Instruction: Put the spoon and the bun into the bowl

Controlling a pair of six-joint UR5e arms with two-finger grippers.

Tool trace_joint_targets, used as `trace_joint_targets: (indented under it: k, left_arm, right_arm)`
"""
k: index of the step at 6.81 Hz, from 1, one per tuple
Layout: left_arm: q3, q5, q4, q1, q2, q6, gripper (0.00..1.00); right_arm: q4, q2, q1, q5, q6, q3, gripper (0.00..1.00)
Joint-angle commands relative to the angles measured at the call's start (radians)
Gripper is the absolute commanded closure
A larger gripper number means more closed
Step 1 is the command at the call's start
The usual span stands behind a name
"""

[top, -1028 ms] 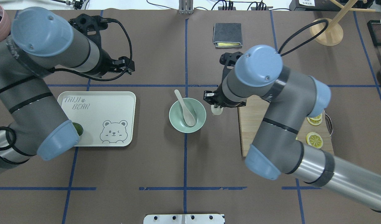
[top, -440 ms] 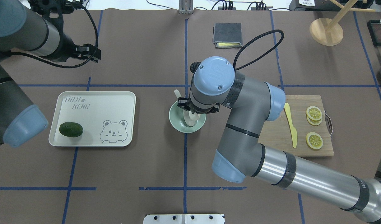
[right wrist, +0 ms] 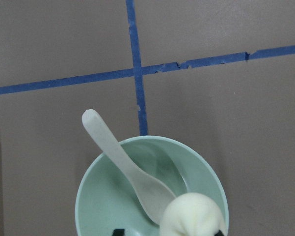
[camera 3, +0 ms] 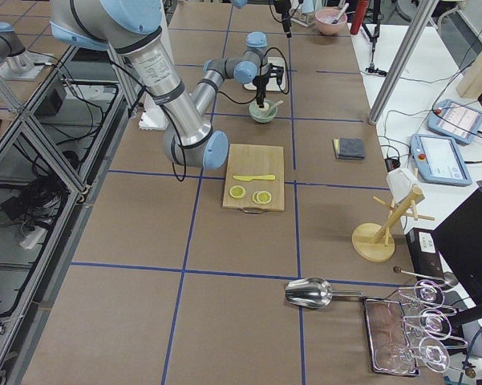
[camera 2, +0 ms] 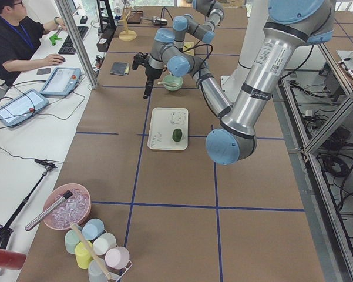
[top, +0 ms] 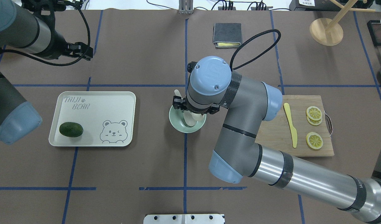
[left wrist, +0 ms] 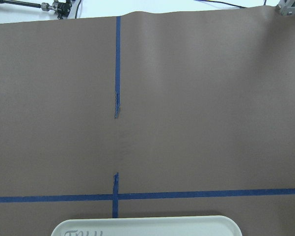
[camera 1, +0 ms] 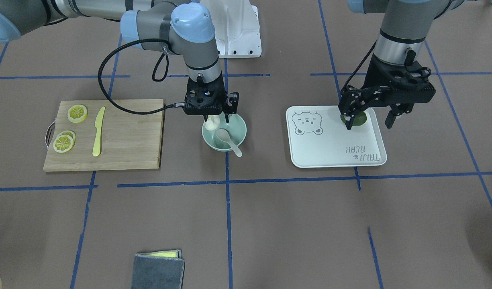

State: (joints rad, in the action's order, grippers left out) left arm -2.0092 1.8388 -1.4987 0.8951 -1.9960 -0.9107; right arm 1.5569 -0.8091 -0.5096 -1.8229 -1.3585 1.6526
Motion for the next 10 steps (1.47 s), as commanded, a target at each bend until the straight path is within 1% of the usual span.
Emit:
trace_joint_targets:
  k: [1, 2, 4, 5, 6, 7, 8, 9, 10]
  left_arm:
    - [0.003, -0.001, 0.000, 0.001, 0.002, 0.001, 0.00]
    - [0.003, -0.001, 0.000, 0.001, 0.002, 0.001, 0.00]
    - [0.003, 0.000, 0.000, 0.001, 0.008, 0.001, 0.00]
    - [0.003, 0.000, 0.000, 0.001, 0.010, 0.003, 0.00]
    - [-0.002, 0.000, 0.000, 0.010, 0.026, 0.037, 0.00]
    - [-0.006, 0.031, 0.005, 0.059, 0.043, 0.112, 0.00]
    - [-0.006, 0.112, 0.041, 0.126, 0.057, 0.230, 0.00]
    - [-0.006, 0.169, 0.087, 0.221, 0.072, 0.371, 0.00]
    - [0.001, 0.250, 0.095, 0.316, 0.123, 0.529, 0.00]
  right_arm:
    - [0.002, 0.010, 0.000, 0.000, -0.001, 0.000, 0.00]
    - [0.002, 0.016, 0.000, 0.000, -0.002, -0.002, 0.00]
    - [0.002, 0.045, 0.000, 0.000, -0.004, -0.034, 0.00]
    - [0.006, 0.044, -0.003, -0.001, -0.001, -0.030, 0.00]
    - [0.046, 0.033, -0.030, -0.015, 0.006, 0.013, 0.00]
    - [0.216, -0.005, -0.053, -0.018, 0.060, 0.148, 0.00]
    - [0.335, -0.080, -0.100, -0.018, 0.185, 0.288, 0.00]
    - [0.348, -0.178, -0.181, -0.062, 0.302, 0.370, 0.00]
    - [0.338, -0.278, -0.314, -0.193, 0.443, 0.389, 0.00]
